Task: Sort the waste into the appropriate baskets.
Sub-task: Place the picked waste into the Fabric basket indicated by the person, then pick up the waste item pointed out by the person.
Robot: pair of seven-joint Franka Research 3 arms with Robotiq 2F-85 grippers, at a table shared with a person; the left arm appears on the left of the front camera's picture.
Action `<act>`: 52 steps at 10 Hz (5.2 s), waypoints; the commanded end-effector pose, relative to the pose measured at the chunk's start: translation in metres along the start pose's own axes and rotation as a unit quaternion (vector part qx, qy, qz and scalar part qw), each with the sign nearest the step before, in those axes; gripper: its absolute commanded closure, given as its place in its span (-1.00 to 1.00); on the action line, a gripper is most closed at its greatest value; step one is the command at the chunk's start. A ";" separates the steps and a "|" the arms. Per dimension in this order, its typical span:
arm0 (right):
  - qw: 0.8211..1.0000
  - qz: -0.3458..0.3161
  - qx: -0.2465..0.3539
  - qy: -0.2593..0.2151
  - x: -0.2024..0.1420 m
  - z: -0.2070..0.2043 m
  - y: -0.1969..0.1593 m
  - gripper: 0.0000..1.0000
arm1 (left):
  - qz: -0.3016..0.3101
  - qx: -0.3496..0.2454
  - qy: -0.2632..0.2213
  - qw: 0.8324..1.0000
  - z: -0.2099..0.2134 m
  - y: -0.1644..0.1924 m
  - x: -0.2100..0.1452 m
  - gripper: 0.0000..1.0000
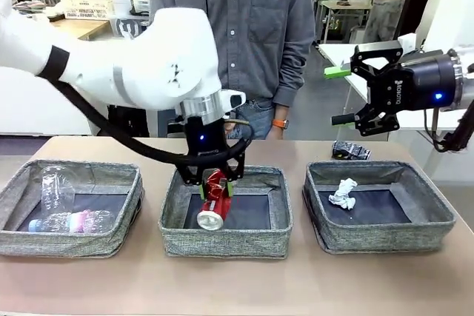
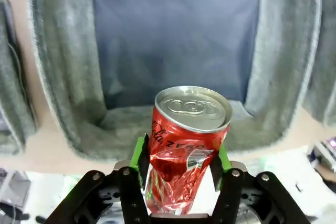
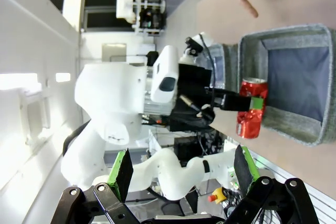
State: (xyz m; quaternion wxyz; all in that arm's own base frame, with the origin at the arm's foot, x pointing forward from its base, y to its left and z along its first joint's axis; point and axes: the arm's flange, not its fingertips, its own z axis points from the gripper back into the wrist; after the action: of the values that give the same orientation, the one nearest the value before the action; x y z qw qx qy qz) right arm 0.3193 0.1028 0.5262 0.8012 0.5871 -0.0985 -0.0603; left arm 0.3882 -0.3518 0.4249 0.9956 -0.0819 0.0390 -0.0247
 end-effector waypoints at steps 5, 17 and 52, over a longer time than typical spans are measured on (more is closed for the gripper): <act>1.000 -0.007 0.004 0.000 0.000 0.000 0.002 -1.00 | 0.013 0.006 -0.045 0.999 0.020 0.006 0.024 -0.12; 1.000 -0.007 0.004 0.000 0.000 0.000 0.002 -1.00 | -0.024 -0.017 -0.003 1.000 0.060 -0.011 0.017 -1.00; 1.000 -0.007 0.004 0.000 0.000 0.000 0.002 -1.00 | -0.062 -0.558 -0.156 0.813 0.171 0.251 -0.128 -1.00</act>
State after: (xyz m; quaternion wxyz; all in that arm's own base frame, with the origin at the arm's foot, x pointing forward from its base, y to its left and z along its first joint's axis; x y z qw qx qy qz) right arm 0.3187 0.1029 0.5269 0.8015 0.5867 -0.0991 -0.0602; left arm 0.2844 -0.0701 0.5594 0.7764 -0.6197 -0.1074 -0.0398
